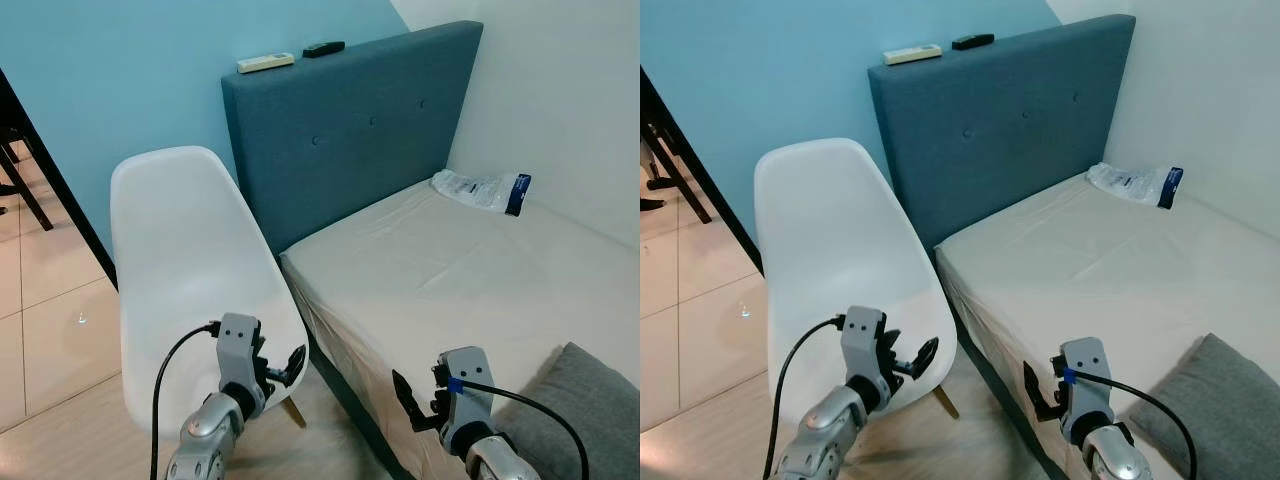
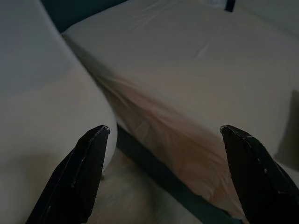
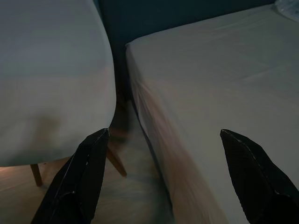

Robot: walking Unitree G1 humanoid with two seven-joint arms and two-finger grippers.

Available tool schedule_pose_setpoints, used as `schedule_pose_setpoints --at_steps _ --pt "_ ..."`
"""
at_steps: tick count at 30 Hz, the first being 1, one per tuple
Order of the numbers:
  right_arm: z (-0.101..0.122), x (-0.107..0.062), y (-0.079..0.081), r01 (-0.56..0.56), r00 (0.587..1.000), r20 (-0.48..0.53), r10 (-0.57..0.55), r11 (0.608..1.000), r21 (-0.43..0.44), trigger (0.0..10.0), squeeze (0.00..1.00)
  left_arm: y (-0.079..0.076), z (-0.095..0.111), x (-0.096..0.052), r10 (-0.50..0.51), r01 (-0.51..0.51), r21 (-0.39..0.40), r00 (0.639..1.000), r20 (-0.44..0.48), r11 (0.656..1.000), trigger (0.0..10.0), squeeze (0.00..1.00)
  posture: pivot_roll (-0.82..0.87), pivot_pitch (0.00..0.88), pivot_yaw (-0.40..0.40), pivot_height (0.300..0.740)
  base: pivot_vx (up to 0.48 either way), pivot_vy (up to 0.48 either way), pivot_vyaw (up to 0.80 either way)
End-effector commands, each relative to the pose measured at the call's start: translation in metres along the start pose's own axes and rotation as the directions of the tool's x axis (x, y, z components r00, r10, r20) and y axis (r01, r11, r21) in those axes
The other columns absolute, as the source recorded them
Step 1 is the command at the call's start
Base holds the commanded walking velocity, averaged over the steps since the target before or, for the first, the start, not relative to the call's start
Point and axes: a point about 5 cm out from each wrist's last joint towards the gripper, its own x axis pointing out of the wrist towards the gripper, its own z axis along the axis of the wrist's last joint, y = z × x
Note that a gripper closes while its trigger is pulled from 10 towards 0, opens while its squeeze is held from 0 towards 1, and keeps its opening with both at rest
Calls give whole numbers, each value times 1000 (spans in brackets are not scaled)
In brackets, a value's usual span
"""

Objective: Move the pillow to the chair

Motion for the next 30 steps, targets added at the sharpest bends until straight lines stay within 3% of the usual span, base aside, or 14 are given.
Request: schedule_pose_setpoints --at_steps 1,8,9,15,22,30 --pt "-3 -1 -3 10 1000 -14 -10 1000 5 10000 0 6 -8 -6 37 -37 3 999 -24 999 10000 0 -73 43 11 740 0 0 0" --pt "-1 4 -7 15 1000 -10 -14 1000 8 10000 0 32 -11 -18 168 -167 38 985 -34 985 10000 0 -54 34 4 740 0 0 0" --pt "5 7 -9 12 1000 6 -12 1000 9 10000 0 44 -8 -22 225 -223 50 974 -23 973 10000 0 -48 39 2 740 0 0 0" --pt "28 14 -11 -14 997 71 12 1000 27 10000 0 63 1 -25 321 -321 64 947 7 945 10000 0 -48 47 -1 740 0 0 0" --pt "46 17 -1 -84 989 120 82 996 7 10000 0 65 6 -22 361 -362 67 932 27 930 10000 0 -46 60 -6 740 0 0 0" --pt "42 22 7 -109 990 96 106 994 20 10000 0 63 6 -20 388 -390 44 921 41 920 10000 0 -37 58 -12 740 0 0 0"
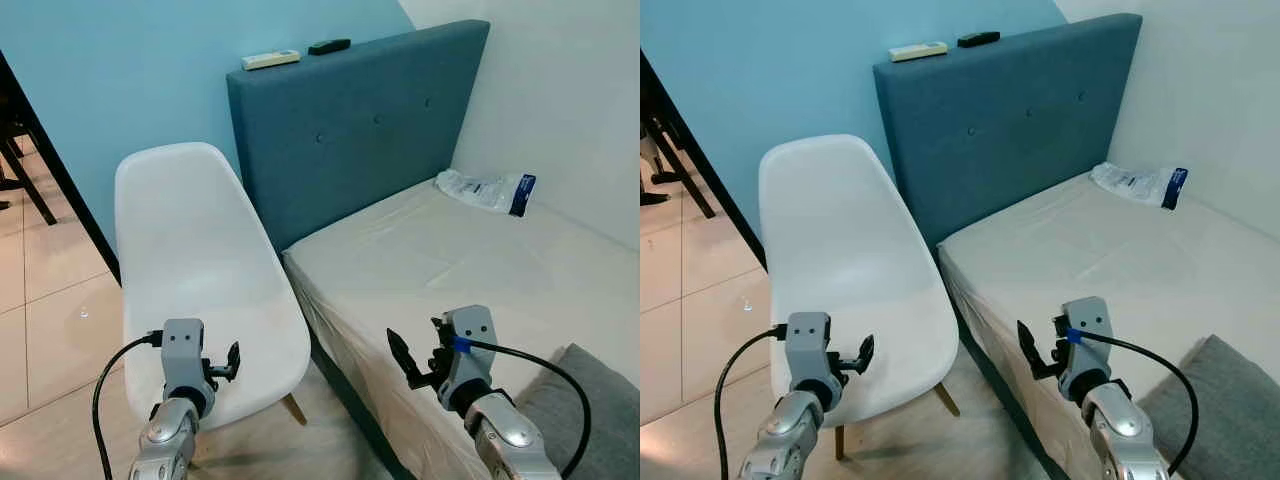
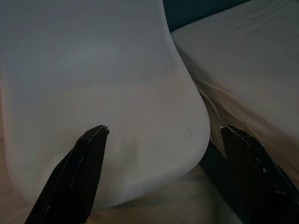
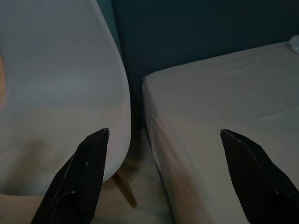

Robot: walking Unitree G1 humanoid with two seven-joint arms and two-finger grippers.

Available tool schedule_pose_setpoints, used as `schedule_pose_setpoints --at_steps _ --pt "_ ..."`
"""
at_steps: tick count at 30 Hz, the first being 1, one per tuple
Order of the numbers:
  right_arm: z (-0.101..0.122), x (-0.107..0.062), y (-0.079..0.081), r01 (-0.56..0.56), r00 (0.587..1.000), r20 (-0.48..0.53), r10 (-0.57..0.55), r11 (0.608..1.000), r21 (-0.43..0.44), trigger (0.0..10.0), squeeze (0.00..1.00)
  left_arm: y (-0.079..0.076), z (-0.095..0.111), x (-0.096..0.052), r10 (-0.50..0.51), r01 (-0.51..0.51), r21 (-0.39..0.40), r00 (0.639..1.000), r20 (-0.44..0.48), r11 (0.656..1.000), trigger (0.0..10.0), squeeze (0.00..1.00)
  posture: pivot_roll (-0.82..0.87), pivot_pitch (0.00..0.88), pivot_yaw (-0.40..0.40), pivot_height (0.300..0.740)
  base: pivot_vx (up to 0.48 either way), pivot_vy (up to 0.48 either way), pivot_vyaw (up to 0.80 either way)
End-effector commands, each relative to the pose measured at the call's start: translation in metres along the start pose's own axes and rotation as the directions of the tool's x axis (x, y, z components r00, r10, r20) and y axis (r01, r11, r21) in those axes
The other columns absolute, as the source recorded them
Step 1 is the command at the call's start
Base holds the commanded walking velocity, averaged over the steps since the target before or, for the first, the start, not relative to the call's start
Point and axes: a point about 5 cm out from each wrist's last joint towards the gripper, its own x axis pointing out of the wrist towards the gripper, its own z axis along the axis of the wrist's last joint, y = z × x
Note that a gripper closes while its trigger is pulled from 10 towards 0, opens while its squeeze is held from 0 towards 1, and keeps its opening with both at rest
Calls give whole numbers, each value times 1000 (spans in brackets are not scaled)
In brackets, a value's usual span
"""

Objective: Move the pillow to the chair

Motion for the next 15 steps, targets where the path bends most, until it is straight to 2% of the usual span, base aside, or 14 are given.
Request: schedule_pose_setpoints --at_steps 1,5,10,12,15 --pt "-6 3 8 -33 999 -31 33 999 7 10000 0 0 -1 1 13 -13 -9 1000 -3 1000 10000 0 -31 54 -12 740 0 0 0" --pt "-8 5 11 -41 998 -43 42 999 15 10000 0 -2 3 4 12 -12 -7 1000 8 1000 10000 0 -32 58 -9 740 0 0 0" --pt "-10 8 2 7 999 -53 -6 1000 23 10000 0 3 2 7 27 -27 14 1000 -4 1000 10000 0 -30 53 -19 740 0 0 0" --pt "-22 7 0 40 995 -99 -35 998 57 10000 0 7 -7 3 37 -35 61 999 -31 998 10000 0 -25 53 -25 740 0 0 0" --pt "-31 5 -8 86 988 -131 -78 995 59 10000 0 19 -26 -9 76 -68 85 992 -98 994 10000 0 -15 47 -29 740 0 0 0"
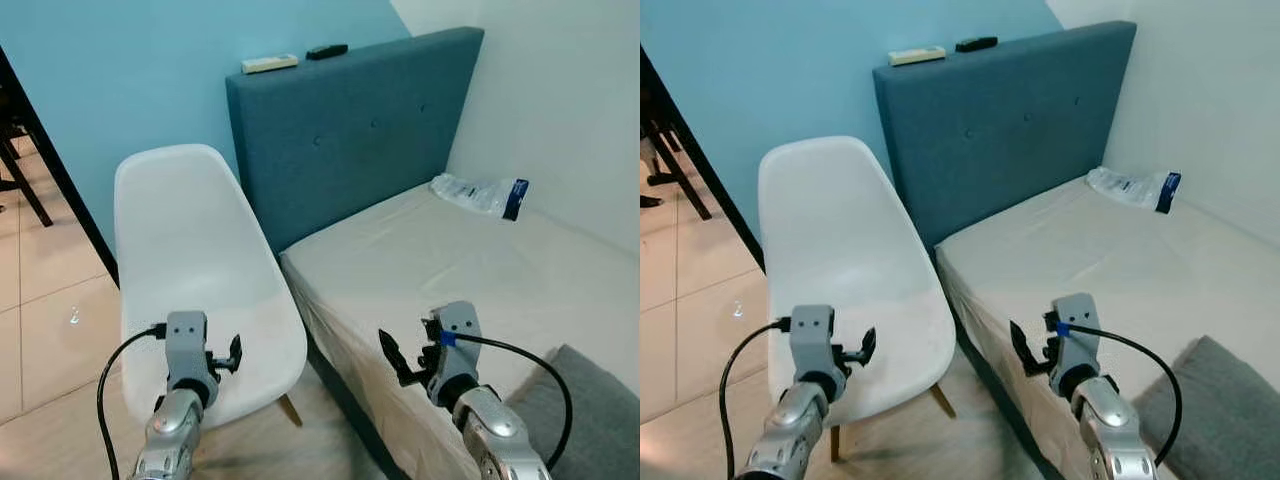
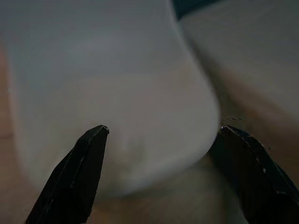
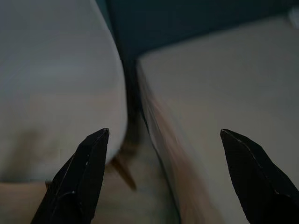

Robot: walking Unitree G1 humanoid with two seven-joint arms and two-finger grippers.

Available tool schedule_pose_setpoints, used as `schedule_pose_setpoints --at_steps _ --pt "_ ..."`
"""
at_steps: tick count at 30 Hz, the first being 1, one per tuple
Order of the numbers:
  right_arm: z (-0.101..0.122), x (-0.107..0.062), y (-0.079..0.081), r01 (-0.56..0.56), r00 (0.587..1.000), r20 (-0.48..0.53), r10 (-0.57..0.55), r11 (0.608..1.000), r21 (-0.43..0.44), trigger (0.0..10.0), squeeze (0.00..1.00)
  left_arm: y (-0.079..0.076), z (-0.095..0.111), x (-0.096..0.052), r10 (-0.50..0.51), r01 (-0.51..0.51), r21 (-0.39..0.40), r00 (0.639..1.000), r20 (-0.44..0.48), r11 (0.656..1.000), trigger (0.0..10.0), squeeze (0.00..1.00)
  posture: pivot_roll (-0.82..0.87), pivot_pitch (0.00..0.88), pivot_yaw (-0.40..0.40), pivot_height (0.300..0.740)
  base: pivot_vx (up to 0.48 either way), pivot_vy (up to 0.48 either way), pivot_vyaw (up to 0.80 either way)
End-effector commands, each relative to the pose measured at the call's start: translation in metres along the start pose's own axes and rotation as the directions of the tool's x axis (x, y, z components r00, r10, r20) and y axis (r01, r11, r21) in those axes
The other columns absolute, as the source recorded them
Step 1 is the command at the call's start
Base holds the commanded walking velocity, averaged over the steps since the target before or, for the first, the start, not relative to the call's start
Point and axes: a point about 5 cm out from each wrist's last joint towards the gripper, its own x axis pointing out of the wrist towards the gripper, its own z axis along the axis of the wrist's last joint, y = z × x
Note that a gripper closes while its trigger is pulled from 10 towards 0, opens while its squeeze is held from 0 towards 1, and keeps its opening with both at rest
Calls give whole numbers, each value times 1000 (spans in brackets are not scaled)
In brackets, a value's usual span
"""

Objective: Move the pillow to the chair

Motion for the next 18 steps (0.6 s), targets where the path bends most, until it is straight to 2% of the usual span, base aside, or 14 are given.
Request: schedule_pose_setpoints --at_steps 1,2,4,5,9,14,17,18 --pt "-5 -1 -3 25 1000 -17 -24 1000 14 10000 0 9 -12 -6 27 -26 22 999 -42 999 10000 0 -15 47 -29 740 0 0 0" --pt "-10 -1 -10 61 997 -45 -60 998 16 10000 0 16 -22 -12 47 -45 28 996 -74 999 10000 0 -10 39 -32 740 0 0 0" --pt "-12 -2 -13 72 996 -56 -71 997 18 10000 0 18 -25 -14 56 -54 28 995 -86 998 10000 0 -10 39 -32 740 0 0 0" --pt "-22 -5 -20 108 988 -109 -106 994 16 10000 0 28 -34 -21 90 -86 41 989 -116 995 10000 0 -1 42 -33 740 0 0 0" --pt "-28 -11 -17 87 986 -141 -85 996 12 10000 0 38 -35 -26 112 -109 30 988 -108 994 10000 0 -8 50 -31 740 0 0 0" --pt "-28 -16 -14 60 989 -137 -61 998 -9 10000 0 36 -33 -26 96 -94 30 991 -92 995 10000 0 -22 62 -25 740 0 0 0" --pt "-27 -17 -12 46 989 -138 -51 998 -39 10000 0 29 -32 -24 76 -74 25 993 -86 997 10000 0 -33 66 -19 740 0 0 0" --pt "-26 -18 -10 39 990 -137 -46 998 -55 10000 0 24 -31 -22 60 -58 22 995 -82 998 10000 0 -35 67 -18 740 0 0 -781"
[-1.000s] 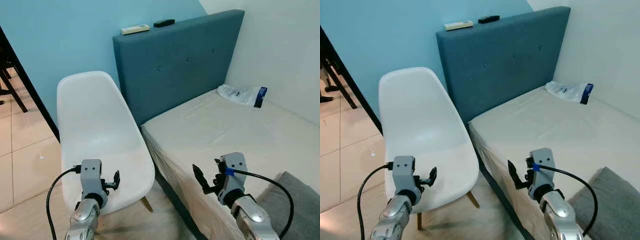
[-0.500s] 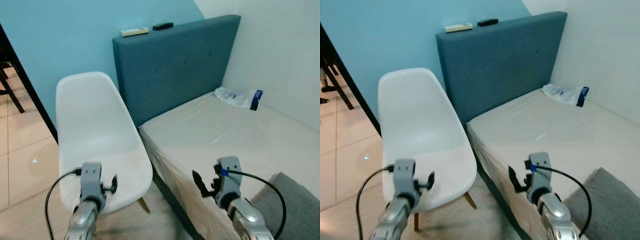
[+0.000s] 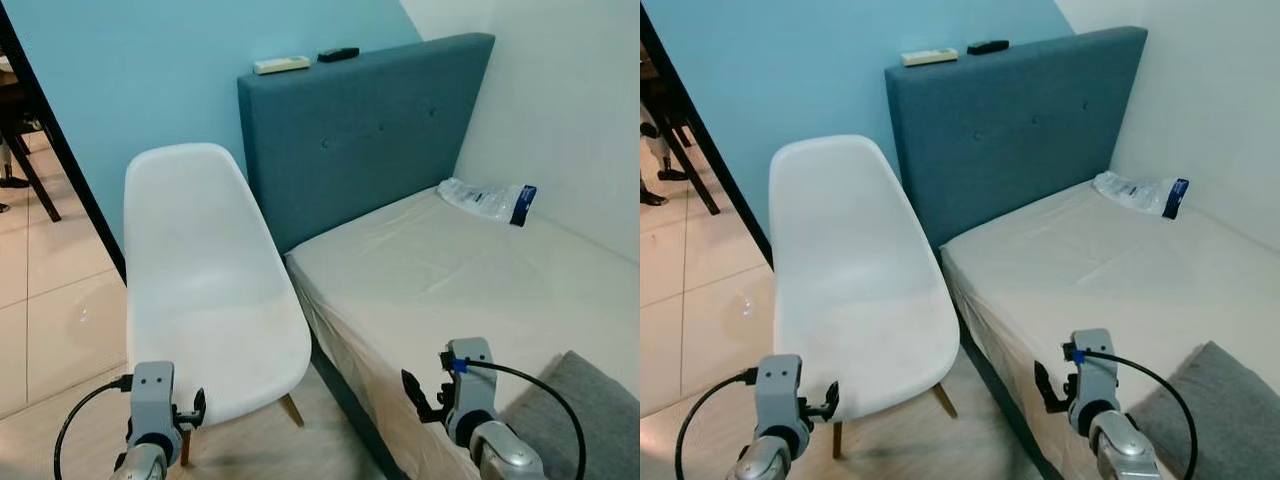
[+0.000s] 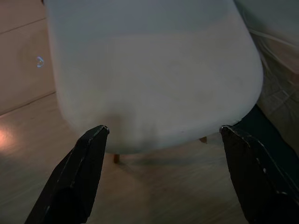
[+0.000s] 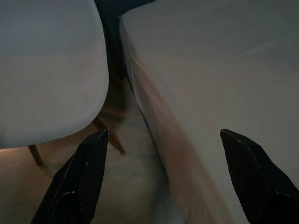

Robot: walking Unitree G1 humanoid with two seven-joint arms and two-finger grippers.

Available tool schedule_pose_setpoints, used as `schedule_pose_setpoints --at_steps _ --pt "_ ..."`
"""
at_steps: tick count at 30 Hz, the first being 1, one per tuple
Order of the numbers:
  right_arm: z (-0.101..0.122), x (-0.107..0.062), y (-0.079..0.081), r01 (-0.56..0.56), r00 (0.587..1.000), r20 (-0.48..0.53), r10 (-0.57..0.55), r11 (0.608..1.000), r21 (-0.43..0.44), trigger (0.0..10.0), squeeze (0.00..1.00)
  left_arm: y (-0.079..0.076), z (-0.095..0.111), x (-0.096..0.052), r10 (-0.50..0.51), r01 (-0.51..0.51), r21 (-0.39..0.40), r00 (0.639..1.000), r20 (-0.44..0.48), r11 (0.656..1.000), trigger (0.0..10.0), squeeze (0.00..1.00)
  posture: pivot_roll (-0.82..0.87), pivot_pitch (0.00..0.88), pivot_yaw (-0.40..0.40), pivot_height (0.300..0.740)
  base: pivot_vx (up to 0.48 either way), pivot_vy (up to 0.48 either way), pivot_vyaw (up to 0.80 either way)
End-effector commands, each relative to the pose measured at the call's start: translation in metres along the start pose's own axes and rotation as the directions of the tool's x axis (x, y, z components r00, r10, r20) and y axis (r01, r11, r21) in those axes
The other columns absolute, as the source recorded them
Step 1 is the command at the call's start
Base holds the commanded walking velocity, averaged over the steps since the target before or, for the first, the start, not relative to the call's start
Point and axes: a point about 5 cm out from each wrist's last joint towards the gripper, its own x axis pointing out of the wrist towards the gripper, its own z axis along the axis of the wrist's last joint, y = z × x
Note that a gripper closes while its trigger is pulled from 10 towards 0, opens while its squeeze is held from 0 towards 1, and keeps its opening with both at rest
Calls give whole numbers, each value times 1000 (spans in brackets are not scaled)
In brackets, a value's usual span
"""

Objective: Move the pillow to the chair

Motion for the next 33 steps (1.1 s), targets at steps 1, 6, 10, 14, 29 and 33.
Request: schedule_pose_setpoints --at_steps 1,6,10,14,29,33 --pt "-1 -2 3 -10 1000 -10 10 1000 -22 10000 0 -7 3 2 -24 24 -5 1000 10 1000 10000 0 -35 67 -18 740 0 0 -781" --pt "1 -2 1 25 1000 -8 -26 999 -31 10000 0 -15 7 6 -46 46 -10 999 19 999 10000 0 -48 64 -11 740 0 0 -776" --pt "4 0 -1 36 999 -3 -37 999 -22 10000 0 -18 11 10 -51 51 -13 998 23 999 10000 0 -49 63 -11 740 0 0 -769" --pt "5 1 -3 50 999 -1 -50 998 -25 10000 0 -21 15 14 -54 55 -16 998 34 998 10000 0 -52 56 -12 740 0 0 -772" --pt "23 -4 22 -68 993 65 103 912 -406 10000 0 -20 10 12 -60 60 -6 998 18 998 10000 0 -65 70 2 740 0 0 -514" --pt "36 -7 53 -155 958 99 269 776 -612 10000 0 -22 10 13 -68 68 -3 998 15 998 10000 0 -73 71 8 740 0 0 0"
